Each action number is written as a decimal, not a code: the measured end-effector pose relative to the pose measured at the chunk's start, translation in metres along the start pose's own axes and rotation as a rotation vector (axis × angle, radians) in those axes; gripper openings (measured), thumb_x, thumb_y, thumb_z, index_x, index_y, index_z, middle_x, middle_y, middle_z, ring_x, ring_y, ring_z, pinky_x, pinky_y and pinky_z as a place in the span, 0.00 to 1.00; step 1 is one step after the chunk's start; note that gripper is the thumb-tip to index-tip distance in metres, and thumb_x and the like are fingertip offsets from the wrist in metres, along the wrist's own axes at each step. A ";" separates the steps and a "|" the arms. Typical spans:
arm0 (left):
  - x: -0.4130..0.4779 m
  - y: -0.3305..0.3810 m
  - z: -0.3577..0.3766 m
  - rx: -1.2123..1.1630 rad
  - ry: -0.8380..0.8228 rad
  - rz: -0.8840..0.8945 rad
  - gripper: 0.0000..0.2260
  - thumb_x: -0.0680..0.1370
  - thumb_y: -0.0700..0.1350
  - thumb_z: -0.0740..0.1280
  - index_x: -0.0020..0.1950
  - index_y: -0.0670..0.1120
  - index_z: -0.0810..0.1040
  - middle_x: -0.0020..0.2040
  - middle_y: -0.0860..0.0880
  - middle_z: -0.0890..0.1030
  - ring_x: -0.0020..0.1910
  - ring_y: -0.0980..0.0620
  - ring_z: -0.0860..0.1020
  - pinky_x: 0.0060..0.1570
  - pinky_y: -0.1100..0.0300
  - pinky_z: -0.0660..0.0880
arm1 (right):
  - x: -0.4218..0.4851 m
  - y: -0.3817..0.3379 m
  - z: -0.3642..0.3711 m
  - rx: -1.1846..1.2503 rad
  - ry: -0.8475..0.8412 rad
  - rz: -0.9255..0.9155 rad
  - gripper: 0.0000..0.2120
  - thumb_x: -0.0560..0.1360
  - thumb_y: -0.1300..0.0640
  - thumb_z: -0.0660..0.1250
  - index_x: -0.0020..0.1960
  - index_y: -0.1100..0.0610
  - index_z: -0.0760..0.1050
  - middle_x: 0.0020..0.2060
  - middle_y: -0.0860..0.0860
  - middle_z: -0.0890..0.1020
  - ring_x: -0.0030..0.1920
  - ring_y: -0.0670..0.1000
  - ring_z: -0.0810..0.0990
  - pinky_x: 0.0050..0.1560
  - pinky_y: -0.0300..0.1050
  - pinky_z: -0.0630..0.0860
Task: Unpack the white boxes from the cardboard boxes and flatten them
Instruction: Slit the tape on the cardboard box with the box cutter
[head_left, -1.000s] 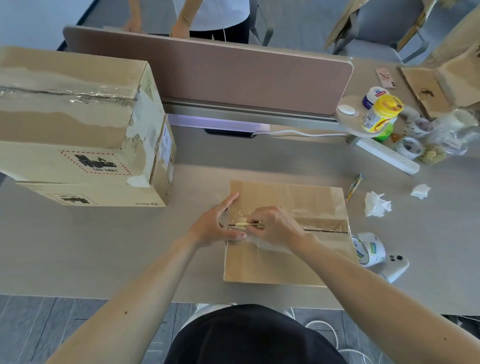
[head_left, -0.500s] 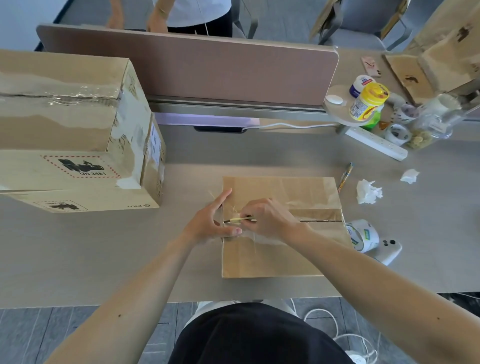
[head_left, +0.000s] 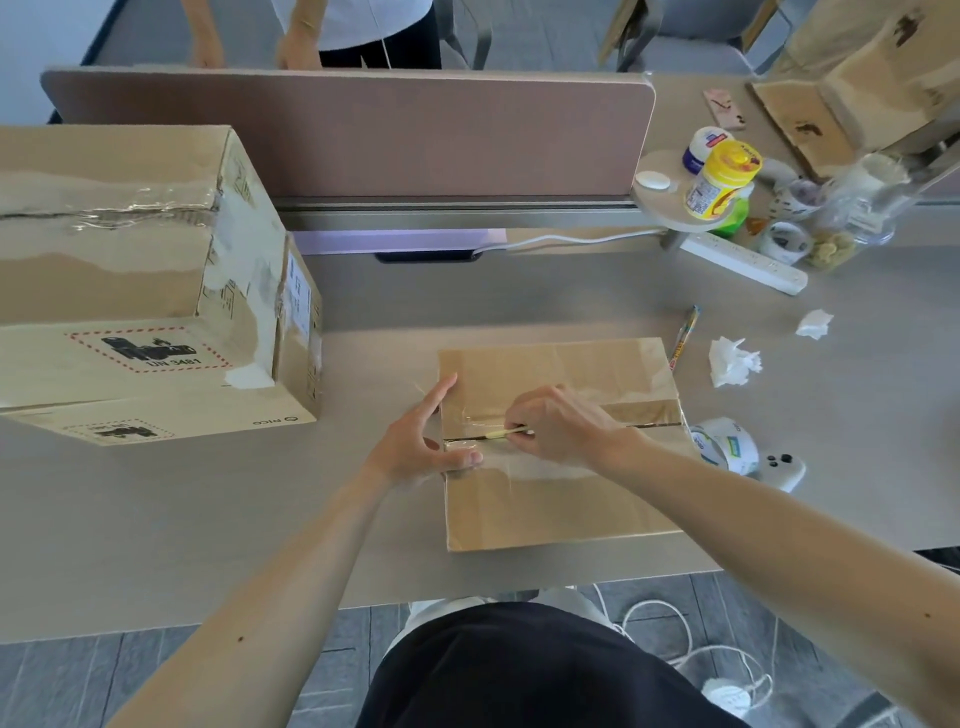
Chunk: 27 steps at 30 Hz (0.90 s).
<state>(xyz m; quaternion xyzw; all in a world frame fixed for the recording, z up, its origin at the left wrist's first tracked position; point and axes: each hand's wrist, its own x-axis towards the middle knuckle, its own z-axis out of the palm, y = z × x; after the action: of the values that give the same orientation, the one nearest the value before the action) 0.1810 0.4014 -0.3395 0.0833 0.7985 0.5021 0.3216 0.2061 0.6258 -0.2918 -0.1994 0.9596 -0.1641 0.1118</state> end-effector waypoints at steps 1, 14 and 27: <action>-0.001 0.001 0.000 0.008 0.006 -0.001 0.46 0.68 0.48 0.81 0.76 0.70 0.57 0.70 0.57 0.71 0.34 0.54 0.82 0.33 0.70 0.74 | -0.002 0.003 -0.001 -0.014 0.005 0.001 0.07 0.75 0.59 0.67 0.42 0.61 0.81 0.40 0.54 0.84 0.40 0.58 0.81 0.38 0.44 0.72; 0.007 0.017 0.005 0.560 0.180 0.047 0.50 0.54 0.73 0.66 0.75 0.62 0.64 0.80 0.52 0.48 0.79 0.52 0.49 0.76 0.43 0.51 | -0.031 0.039 -0.016 -0.075 -0.025 0.084 0.08 0.75 0.59 0.65 0.47 0.59 0.82 0.45 0.53 0.84 0.45 0.57 0.81 0.39 0.42 0.68; 0.033 0.055 0.064 0.843 0.044 0.140 0.41 0.67 0.68 0.70 0.77 0.60 0.62 0.81 0.52 0.47 0.80 0.51 0.41 0.76 0.43 0.40 | -0.066 0.079 -0.036 -0.067 -0.072 0.101 0.06 0.73 0.60 0.64 0.41 0.60 0.79 0.38 0.56 0.81 0.41 0.59 0.79 0.41 0.49 0.74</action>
<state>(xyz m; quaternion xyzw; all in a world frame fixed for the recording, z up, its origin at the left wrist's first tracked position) 0.1830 0.4908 -0.3245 0.2510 0.9329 0.1539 0.2074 0.2283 0.7316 -0.2775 -0.1601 0.9687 -0.1189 0.1477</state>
